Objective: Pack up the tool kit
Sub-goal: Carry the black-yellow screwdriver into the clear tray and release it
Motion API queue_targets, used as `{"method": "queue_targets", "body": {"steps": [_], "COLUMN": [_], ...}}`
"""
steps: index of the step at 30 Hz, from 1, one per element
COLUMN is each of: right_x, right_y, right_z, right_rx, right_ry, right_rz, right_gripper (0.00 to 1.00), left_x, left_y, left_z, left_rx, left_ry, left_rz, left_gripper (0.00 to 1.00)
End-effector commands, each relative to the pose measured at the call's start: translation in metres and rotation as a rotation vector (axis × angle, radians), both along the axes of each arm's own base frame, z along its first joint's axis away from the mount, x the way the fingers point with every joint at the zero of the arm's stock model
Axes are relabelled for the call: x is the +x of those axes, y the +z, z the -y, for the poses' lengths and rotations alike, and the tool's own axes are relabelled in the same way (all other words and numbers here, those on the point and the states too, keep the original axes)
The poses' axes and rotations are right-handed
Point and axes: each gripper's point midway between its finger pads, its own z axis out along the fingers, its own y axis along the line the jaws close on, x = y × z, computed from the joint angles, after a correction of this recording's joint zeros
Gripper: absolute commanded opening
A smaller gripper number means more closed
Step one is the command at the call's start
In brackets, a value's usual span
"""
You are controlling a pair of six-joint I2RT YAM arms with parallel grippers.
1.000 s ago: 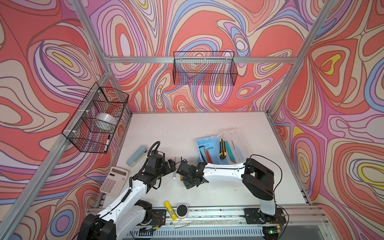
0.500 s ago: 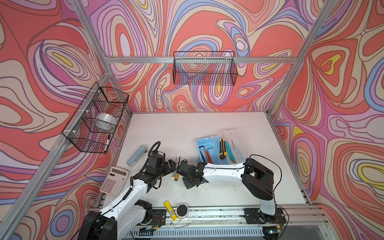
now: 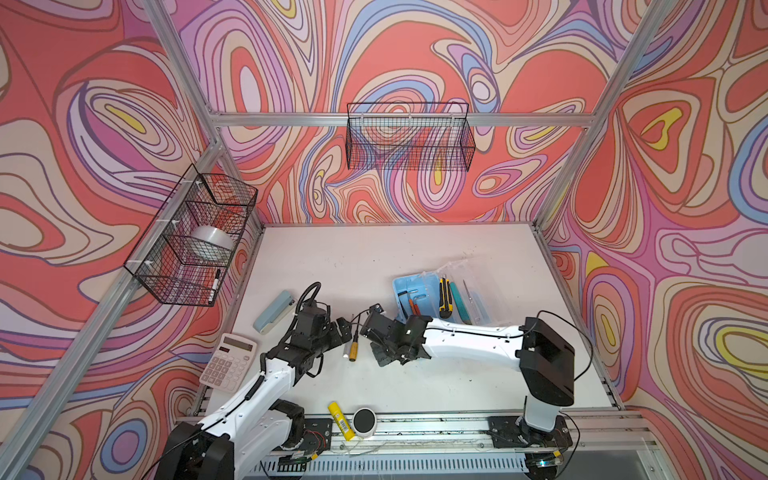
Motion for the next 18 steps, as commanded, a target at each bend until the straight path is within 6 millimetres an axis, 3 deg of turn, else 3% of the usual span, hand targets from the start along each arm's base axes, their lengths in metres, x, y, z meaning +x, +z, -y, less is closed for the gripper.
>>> {"method": "queue_targets", "body": {"steps": [1, 6, 10, 13, 18], "right_x": [0.035, 0.077, 0.091, 0.094, 0.093], "right_y": [0.044, 0.087, 0.106, 0.106, 0.085], "right_z": [0.043, 0.130, 0.181, 0.206, 0.242], "right_rx": [-0.039, -0.124, -0.149, -0.165, -0.240], "right_ry": [-0.080, -0.215, -0.290, -0.334, -0.406], "right_rz": [0.125, 0.240, 0.273, 0.264, 0.246], "right_gripper": [0.00, 0.00, 0.00, 0.00, 0.00], "left_x": [-0.003, -0.001, 0.001, 0.002, 0.003], "left_y": [-0.002, -0.001, -0.001, -0.002, -0.003], "left_z": [-0.006, -0.003, -0.001, 0.000, 0.001], "left_rx": [0.019, 0.012, 0.006, 0.003, 0.006], "left_ry": [0.012, 0.000, -0.008, -0.014, -0.019], "left_rz": [0.002, 0.010, 0.013, 0.009, 0.007], "left_gripper": [0.95, 0.94, 0.95, 0.94, 0.94]}}
